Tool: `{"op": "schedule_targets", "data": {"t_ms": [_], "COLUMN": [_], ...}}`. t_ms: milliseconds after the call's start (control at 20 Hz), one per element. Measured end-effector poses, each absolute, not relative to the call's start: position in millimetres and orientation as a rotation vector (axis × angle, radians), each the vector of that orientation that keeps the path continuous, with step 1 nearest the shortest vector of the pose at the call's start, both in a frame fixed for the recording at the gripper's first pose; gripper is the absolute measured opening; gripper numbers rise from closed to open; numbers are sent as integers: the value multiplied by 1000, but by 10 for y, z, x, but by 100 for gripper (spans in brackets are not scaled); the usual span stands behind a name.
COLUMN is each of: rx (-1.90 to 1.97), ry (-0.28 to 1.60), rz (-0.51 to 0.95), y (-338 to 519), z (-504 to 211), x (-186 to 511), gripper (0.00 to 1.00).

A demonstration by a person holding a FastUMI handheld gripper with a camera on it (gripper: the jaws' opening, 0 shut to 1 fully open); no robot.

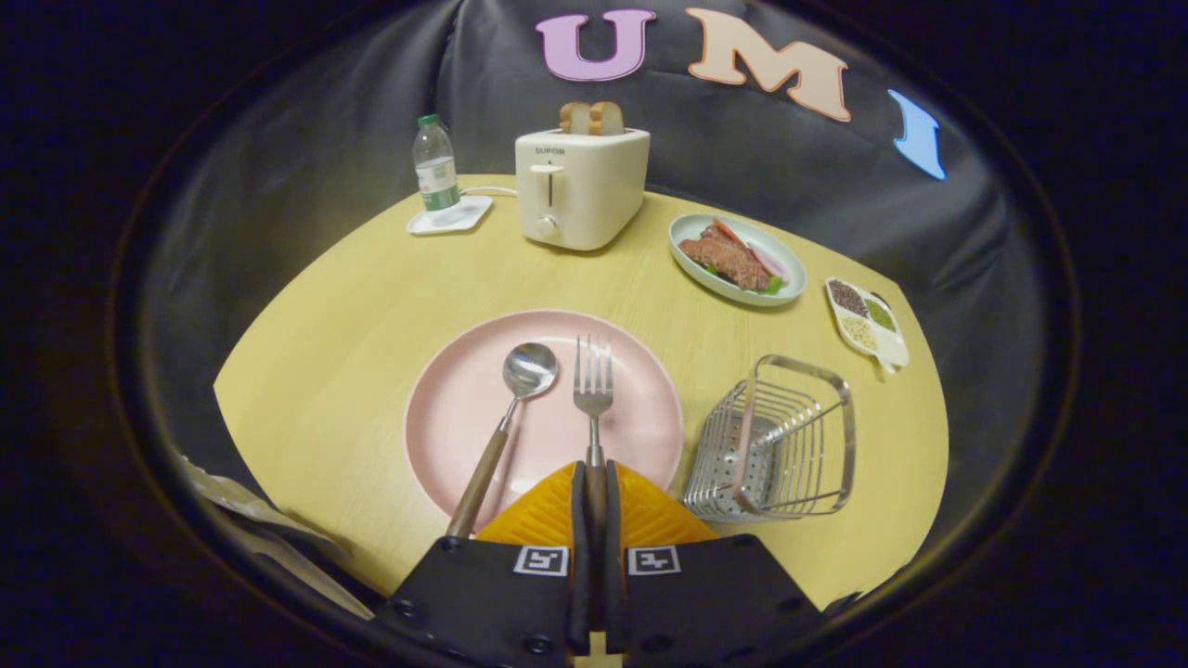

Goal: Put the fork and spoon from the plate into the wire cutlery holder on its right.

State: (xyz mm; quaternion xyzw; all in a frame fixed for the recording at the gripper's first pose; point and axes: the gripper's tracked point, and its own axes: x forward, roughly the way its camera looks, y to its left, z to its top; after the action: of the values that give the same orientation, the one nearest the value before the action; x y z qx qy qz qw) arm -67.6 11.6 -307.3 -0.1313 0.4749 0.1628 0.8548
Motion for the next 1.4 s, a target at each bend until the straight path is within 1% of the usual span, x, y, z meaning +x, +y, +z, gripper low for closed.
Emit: {"op": "schedule_targets", "data": {"t_ms": [600, 850, 1100, 1400], "rx": [-324, -333, -343, -331], "ry": [1052, 1089, 1169, 1281], "rz": [412, 425, 442, 482], "y": [-540, -842, -1100, -1153], "z": [-2534, -2491, -2564, -2687], "x": [-528, -527, -572, -616], "gripper": [9, 9, 9, 9]}}
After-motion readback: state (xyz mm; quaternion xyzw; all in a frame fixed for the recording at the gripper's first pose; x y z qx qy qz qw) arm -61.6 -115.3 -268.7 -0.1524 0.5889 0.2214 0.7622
